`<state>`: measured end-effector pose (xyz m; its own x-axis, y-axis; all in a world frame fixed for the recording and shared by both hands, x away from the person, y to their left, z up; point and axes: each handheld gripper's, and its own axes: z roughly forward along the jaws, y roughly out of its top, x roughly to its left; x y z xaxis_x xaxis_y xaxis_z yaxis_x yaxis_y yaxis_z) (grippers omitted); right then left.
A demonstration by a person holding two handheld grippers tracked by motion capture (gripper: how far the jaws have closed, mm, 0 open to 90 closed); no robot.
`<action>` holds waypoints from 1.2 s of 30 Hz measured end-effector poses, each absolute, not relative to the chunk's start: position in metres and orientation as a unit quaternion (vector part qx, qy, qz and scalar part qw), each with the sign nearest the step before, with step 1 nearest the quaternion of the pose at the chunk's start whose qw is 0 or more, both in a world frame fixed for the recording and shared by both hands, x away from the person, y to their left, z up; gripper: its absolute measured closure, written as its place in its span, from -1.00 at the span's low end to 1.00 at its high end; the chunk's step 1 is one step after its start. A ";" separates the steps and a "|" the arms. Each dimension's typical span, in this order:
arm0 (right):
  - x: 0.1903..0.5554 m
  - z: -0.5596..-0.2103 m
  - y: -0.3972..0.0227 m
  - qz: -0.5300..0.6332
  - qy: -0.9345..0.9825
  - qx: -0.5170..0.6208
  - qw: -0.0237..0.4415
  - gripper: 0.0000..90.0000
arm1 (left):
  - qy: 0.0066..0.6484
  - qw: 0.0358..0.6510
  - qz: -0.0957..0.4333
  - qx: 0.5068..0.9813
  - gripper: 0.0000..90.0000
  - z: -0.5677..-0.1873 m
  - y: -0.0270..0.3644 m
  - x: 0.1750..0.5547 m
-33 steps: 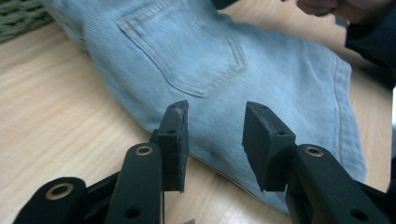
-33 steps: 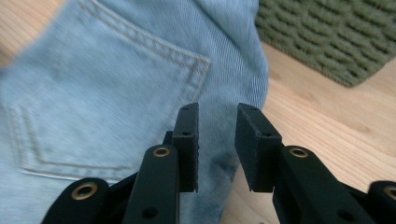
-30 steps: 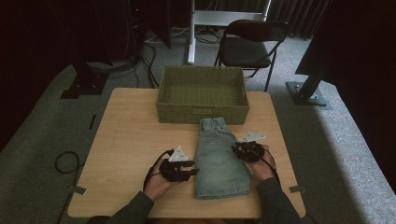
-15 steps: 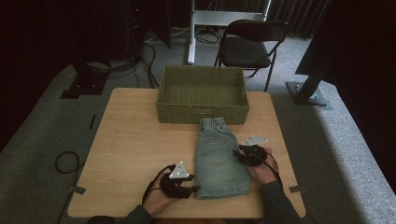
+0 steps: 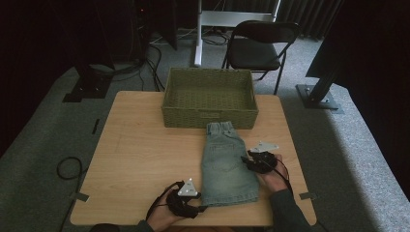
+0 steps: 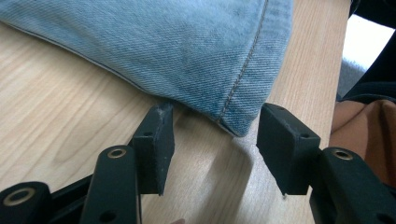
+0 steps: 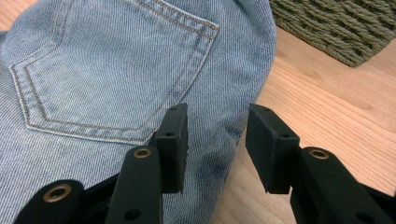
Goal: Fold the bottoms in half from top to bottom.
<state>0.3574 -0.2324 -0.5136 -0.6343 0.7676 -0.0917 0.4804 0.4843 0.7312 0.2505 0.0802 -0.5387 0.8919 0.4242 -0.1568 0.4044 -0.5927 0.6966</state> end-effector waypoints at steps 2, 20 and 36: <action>0.357 -0.513 -0.233 0.345 0.835 0.374 0.209 0.31 | 0.232 0.382 0.014 0.894 0.31 -0.538 0.078 0.252; 0.352 -0.511 -0.231 0.365 0.834 0.360 0.205 0.32 | 0.205 0.433 -0.026 0.877 0.87 -0.521 0.099 0.240; 0.357 -0.524 -0.228 0.335 0.854 0.363 0.161 0.28 | 0.228 0.529 -0.005 0.818 0.87 -0.474 0.089 0.300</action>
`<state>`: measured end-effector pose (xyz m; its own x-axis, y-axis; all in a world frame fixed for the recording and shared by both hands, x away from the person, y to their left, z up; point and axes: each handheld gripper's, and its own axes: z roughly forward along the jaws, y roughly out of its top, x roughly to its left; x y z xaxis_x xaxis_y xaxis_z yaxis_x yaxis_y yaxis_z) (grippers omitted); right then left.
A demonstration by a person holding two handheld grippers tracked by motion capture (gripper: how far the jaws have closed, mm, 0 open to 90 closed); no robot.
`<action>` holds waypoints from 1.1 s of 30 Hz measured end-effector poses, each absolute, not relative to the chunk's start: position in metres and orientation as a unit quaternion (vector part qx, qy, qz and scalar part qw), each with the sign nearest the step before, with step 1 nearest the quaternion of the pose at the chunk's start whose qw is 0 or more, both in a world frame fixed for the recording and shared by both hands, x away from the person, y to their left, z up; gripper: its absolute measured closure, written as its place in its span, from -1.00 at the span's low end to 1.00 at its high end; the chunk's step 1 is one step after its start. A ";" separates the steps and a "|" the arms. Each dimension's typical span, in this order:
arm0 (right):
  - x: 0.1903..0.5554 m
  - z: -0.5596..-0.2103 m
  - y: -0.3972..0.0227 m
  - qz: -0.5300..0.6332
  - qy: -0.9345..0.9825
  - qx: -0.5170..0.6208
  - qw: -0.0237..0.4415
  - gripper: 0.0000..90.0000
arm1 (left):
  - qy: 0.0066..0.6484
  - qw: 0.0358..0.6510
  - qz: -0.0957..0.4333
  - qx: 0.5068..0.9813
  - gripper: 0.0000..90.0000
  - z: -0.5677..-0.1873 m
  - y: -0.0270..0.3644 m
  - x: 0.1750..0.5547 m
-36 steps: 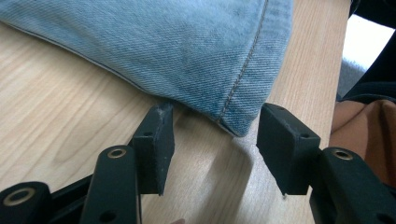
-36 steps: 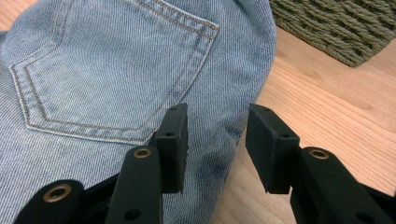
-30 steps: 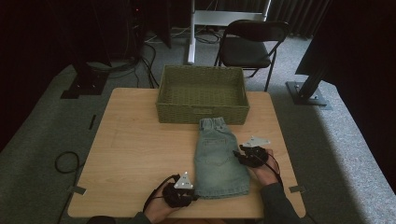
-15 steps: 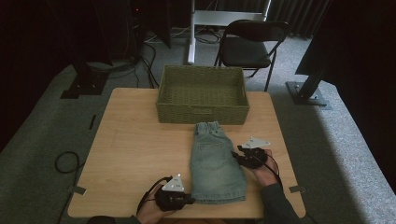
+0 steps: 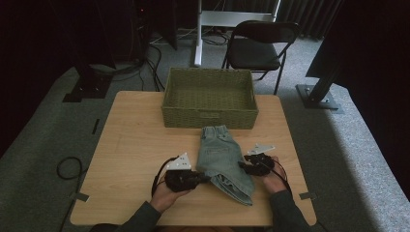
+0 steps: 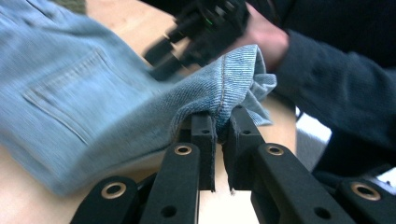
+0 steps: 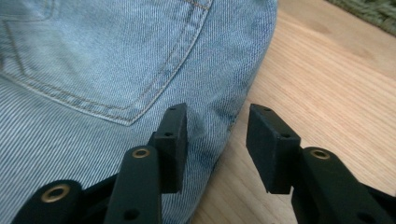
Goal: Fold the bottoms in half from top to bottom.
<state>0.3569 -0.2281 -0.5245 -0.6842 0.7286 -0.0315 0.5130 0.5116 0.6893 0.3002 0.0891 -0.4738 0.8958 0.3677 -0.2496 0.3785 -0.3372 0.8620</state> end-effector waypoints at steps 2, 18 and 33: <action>0.356 -0.522 -0.229 0.341 0.851 0.364 0.165 0.22 | 0.237 0.534 -0.001 0.811 0.87 -0.471 0.090 0.311; 0.321 -0.505 -0.244 0.377 0.836 0.352 0.187 0.10 | 0.314 0.515 0.059 0.795 0.87 -0.467 0.100 0.384; 0.299 -0.504 -0.210 0.418 0.869 0.231 0.128 -0.41 | 0.350 0.499 0.064 0.791 0.87 -0.476 0.101 0.411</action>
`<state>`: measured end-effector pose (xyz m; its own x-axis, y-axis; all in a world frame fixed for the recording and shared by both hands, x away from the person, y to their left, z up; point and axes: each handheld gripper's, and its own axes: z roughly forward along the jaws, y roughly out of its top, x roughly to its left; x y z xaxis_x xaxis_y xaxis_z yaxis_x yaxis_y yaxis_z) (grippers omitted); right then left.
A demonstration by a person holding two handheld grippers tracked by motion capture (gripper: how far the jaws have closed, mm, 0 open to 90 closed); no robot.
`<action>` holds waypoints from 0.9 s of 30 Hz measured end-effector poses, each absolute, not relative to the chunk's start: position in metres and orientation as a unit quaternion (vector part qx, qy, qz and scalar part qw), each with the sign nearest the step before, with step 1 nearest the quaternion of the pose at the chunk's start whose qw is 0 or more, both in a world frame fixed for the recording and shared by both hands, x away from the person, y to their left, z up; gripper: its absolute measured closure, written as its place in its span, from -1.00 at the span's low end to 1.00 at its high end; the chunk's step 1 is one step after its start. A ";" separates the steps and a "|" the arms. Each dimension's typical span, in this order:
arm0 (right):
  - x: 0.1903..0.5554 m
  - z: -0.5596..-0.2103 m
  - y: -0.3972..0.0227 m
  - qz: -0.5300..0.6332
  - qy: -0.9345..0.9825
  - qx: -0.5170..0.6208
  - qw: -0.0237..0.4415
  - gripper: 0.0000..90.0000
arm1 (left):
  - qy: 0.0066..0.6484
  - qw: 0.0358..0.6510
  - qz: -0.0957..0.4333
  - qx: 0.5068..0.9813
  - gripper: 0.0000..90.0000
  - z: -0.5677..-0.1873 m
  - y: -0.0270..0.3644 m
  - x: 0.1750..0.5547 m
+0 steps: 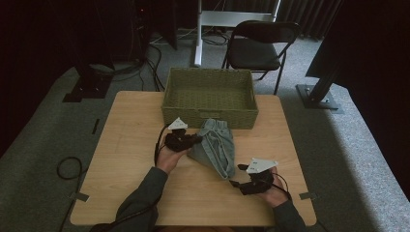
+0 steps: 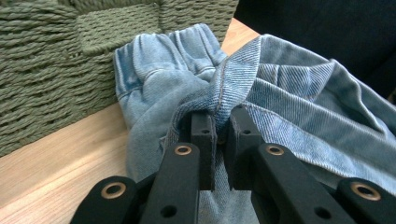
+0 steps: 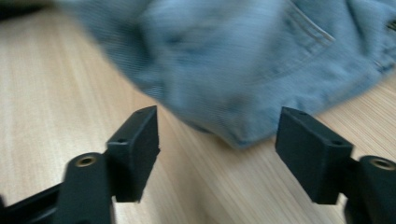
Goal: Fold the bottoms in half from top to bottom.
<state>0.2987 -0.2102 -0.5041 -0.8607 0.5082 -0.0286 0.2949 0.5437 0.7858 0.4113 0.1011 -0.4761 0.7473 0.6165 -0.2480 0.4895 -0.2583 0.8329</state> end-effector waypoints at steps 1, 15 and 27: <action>0.299 -0.504 -0.210 0.418 0.869 0.231 0.128 -0.41 | 0.352 0.498 0.064 0.790 0.87 -0.476 0.102 0.412; 0.314 -0.490 -0.199 0.450 0.832 0.251 0.205 0.31 | 0.376 0.497 0.072 0.779 0.87 -0.480 0.119 0.416; 0.337 -0.480 -0.203 0.455 0.808 0.282 0.246 0.70 | 0.389 0.500 0.080 0.770 0.87 -0.473 0.137 0.417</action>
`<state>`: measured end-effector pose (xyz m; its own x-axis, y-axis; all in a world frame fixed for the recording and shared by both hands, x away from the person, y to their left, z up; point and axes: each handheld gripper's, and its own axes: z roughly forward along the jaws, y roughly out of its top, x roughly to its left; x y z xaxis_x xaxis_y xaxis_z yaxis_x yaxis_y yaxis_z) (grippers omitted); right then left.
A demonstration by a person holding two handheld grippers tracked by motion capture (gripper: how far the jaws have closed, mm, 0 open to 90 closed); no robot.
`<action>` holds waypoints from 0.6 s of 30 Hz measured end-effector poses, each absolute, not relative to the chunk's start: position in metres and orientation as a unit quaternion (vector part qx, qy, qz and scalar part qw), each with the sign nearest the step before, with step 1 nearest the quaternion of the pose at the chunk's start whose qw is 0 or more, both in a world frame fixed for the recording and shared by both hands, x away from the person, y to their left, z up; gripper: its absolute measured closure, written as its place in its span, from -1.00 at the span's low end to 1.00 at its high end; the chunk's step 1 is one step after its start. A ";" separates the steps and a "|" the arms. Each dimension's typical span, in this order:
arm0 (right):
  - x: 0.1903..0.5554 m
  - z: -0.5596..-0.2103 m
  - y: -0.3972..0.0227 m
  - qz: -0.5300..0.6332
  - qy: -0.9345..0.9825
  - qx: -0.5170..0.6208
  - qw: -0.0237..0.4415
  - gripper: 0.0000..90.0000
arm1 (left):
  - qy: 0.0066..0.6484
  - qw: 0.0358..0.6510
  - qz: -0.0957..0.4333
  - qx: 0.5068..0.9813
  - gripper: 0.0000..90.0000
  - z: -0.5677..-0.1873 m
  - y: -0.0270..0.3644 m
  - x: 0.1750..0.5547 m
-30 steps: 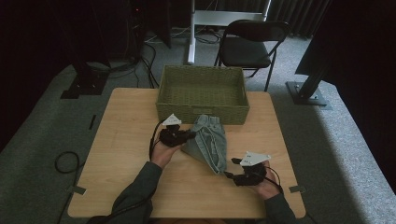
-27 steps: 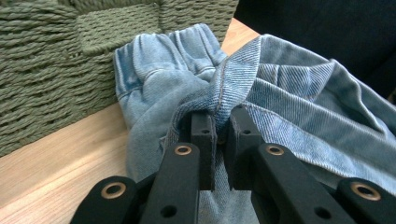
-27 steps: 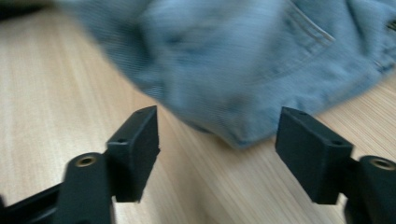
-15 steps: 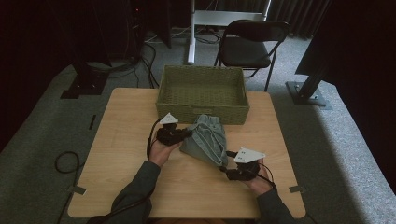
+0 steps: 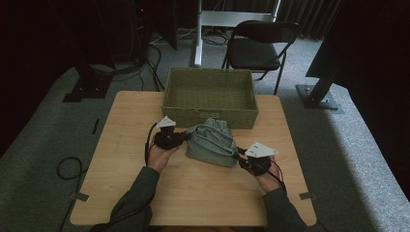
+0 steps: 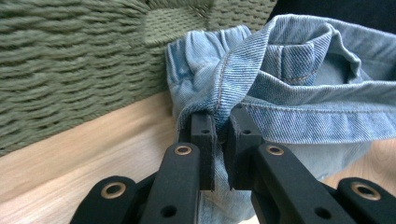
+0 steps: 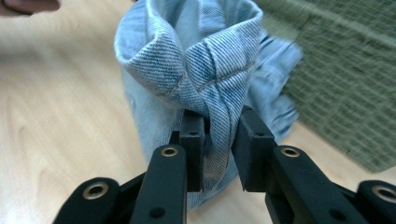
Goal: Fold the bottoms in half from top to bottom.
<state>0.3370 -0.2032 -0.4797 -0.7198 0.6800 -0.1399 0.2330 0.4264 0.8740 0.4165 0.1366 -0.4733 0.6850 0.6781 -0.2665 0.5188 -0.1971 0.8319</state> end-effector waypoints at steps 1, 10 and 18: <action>0.343 -0.477 -0.205 0.458 0.804 0.286 0.248 0.72 | 0.387 0.501 0.082 0.770 0.87 -0.471 0.137 0.417; 0.379 -0.467 -0.204 0.443 0.798 0.310 0.268 0.81 | 0.389 0.500 0.098 0.768 0.86 -0.462 0.137 0.422; 0.419 -0.475 -0.204 0.425 0.795 0.352 0.251 0.82 | 0.401 0.491 0.098 0.767 0.83 -0.463 0.129 0.435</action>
<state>0.4190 -0.2045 -0.4750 -0.6261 0.7733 -0.0999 0.3468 0.3910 0.8525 0.4355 0.1293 -0.4629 0.6601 0.7106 -0.2436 0.5190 -0.1970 0.8318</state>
